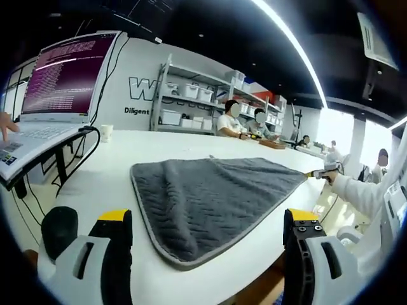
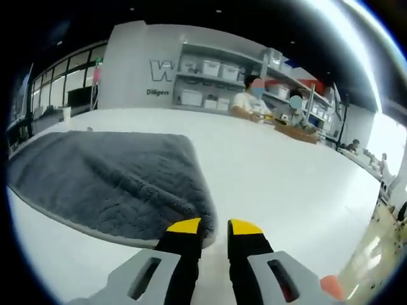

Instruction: Open the folded towel by lifting each exposed corner and separating the folded layers until the towel lies flat within the target outline without major curled edges

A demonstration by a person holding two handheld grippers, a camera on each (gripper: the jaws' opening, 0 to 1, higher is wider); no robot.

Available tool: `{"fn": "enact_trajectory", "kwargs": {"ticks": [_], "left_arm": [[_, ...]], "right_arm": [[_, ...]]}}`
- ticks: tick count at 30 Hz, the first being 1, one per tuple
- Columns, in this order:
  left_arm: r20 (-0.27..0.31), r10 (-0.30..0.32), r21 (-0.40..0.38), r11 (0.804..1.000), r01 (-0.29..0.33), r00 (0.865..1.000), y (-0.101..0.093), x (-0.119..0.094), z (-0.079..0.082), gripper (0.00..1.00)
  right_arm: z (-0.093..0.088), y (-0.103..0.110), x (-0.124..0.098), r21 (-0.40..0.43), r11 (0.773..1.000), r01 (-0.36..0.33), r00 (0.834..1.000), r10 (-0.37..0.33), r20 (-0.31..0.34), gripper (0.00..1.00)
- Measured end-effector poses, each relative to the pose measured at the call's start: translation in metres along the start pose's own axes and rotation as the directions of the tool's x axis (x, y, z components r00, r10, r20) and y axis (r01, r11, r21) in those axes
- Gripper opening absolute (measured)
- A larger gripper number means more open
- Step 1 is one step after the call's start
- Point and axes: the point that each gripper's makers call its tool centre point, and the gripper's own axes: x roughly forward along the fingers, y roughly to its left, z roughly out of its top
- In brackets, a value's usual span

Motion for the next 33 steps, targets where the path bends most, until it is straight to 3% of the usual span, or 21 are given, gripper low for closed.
{"fn": "enact_trajectory", "kwargs": {"ticks": [4, 8, 14, 21, 27, 29, 33], "left_arm": [[-0.006, 0.009, 0.027, 1.000, -0.009, 1.000, -0.006, 0.001, 0.001, 0.98], [-0.012, 0.005, 0.040, 0.999, -0.004, 1.000, -0.012, 0.003, 0.001, 0.98], [-0.035, 0.006, 0.079, 0.997, -0.003, 0.999, -0.021, 0.007, 0.000, 0.98], [-0.043, 0.037, 0.114, 0.993, -0.032, 0.998, -0.020, 0.000, 0.005, 0.98], [-0.067, 0.064, 0.113, 0.992, -0.056, 0.996, -0.016, -0.007, 0.003, 0.99], [-0.085, 0.085, 0.127, 0.989, -0.074, 0.993, -0.016, -0.010, 0.000, 0.99], [-0.097, 0.085, 0.126, 0.989, -0.072, 0.992, -0.019, -0.012, -0.002, 0.99]], "right_arm": [[0.008, -0.010, -0.021, 0.027, 0.999, -0.023, 0.998, 0.022, 0.051, 0.27], [0.025, -0.014, -0.050, 0.016, 0.997, -0.076, 0.989, 0.073, 0.129, 0.34], [0.047, 0.011, -0.098, -0.047, 0.980, -0.195, 0.961, 0.200, 0.190, 0.52], [0.041, 0.057, -0.133, -0.085, 0.929, -0.359, 0.921, 0.368, 0.128, 0.83], [0.040, 0.075, -0.148, -0.121, 0.906, -0.405, 0.902, 0.418, 0.106, 0.94], [0.037, 0.088, -0.155, -0.132, 0.889, -0.439, 0.889, 0.451, 0.079, 0.99], [0.035, 0.097, -0.160, -0.152, 0.878, -0.454, 0.882, 0.467, 0.060, 0.99]]}}
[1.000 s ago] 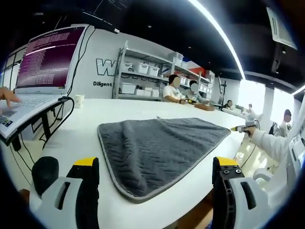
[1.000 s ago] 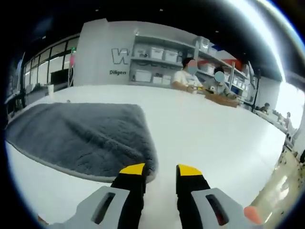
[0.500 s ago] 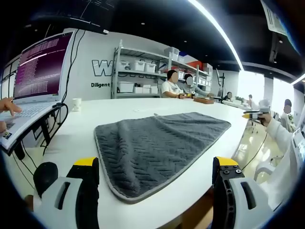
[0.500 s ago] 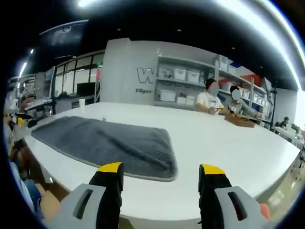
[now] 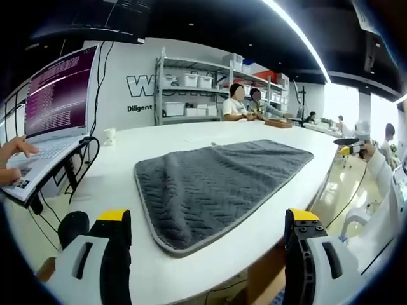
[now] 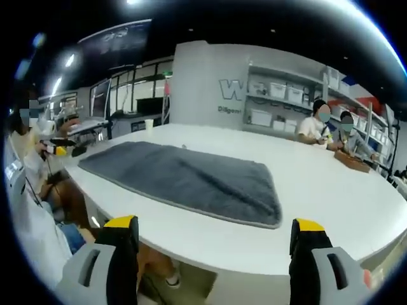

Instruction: Open the folded towel by lifting each exposed corner and separating the folded layers until the towel lies flat within the target outline without major curled edges

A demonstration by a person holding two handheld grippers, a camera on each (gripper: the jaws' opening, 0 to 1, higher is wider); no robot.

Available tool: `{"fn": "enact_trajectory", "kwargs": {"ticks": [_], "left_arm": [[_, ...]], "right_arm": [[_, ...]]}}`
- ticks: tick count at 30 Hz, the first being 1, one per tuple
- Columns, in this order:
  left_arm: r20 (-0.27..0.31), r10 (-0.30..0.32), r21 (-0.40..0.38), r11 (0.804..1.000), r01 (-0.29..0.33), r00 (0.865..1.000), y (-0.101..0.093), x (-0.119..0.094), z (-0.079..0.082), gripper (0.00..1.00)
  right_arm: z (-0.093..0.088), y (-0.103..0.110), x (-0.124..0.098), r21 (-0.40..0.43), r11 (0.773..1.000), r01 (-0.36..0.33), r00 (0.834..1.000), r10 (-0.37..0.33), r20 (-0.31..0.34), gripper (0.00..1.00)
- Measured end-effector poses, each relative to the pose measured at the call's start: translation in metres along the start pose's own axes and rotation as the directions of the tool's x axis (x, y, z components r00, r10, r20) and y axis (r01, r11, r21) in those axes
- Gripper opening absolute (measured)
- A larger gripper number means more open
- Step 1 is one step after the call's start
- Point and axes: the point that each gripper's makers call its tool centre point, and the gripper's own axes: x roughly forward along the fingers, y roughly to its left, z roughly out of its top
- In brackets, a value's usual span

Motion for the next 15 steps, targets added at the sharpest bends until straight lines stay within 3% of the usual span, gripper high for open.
{"fn": "enact_trajectory", "kwargs": {"ticks": [15], "left_arm": [[-0.006, 0.004, 0.008, 1.000, -0.004, 1.000, -0.0029, -0.0047, 0.0027, 0.99]], "right_arm": [[-0.0007, -0.0023, -0.0029, 0.005, 1.000, -0.007, 1.000, 0.007, -0.004, 0.99]]}}
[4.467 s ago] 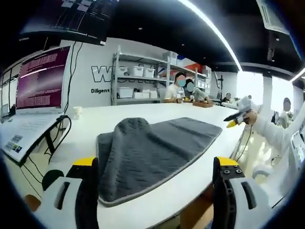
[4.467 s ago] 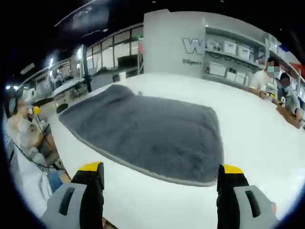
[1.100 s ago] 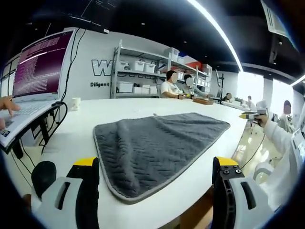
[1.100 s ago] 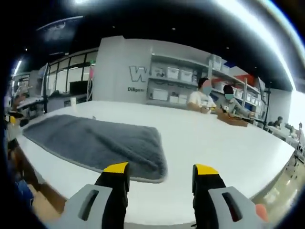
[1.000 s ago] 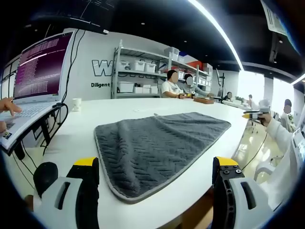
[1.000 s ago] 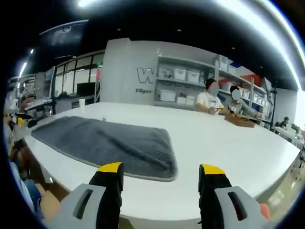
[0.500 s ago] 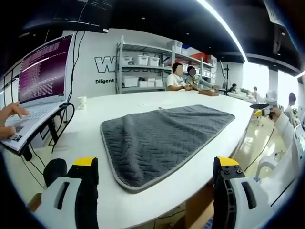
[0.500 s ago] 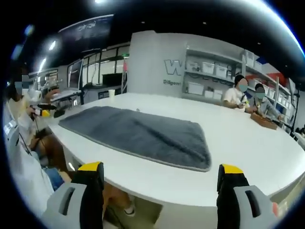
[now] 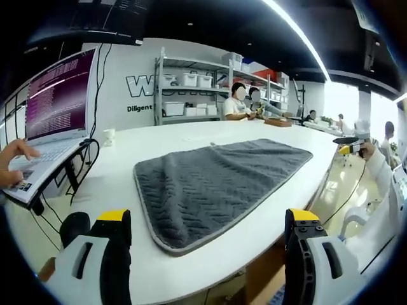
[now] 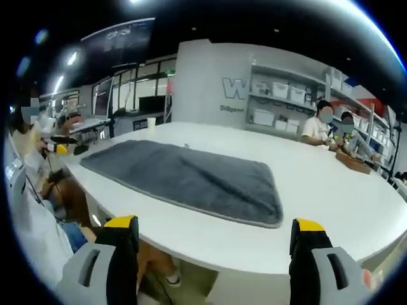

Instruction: Open the folded towel by lifting each exposed corner and separating the folded layers until the towel lies flat within the target outline without major curled edges

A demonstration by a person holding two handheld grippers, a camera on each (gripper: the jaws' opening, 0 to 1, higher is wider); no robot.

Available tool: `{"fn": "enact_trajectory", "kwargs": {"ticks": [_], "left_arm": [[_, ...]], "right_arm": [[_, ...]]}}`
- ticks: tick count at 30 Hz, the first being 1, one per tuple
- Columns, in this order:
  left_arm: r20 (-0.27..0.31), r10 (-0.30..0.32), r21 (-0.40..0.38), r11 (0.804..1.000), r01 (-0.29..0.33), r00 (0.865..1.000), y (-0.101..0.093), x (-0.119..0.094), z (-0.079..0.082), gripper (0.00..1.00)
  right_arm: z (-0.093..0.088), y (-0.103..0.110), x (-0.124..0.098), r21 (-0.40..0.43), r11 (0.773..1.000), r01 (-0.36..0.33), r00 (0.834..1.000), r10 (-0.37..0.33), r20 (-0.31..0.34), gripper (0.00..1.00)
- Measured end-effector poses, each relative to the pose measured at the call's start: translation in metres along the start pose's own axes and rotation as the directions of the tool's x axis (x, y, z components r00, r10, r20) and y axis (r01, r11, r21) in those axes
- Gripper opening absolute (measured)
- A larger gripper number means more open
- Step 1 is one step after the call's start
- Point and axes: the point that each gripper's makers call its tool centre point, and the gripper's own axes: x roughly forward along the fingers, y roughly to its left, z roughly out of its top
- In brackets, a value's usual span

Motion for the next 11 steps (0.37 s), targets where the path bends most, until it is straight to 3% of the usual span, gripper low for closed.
{"fn": "enact_trajectory", "kwargs": {"ticks": [11], "left_arm": [[-0.008, -0.008, -0.002, 1.000, 0.008, 1.000, -0.0043, 0.0016, -0.0020, 0.99]], "right_arm": [[-0.0065, -0.0038, -0.0004, 0.014, 1.000, 0.004, 1.000, -0.004, -0.018, 0.99]]}}
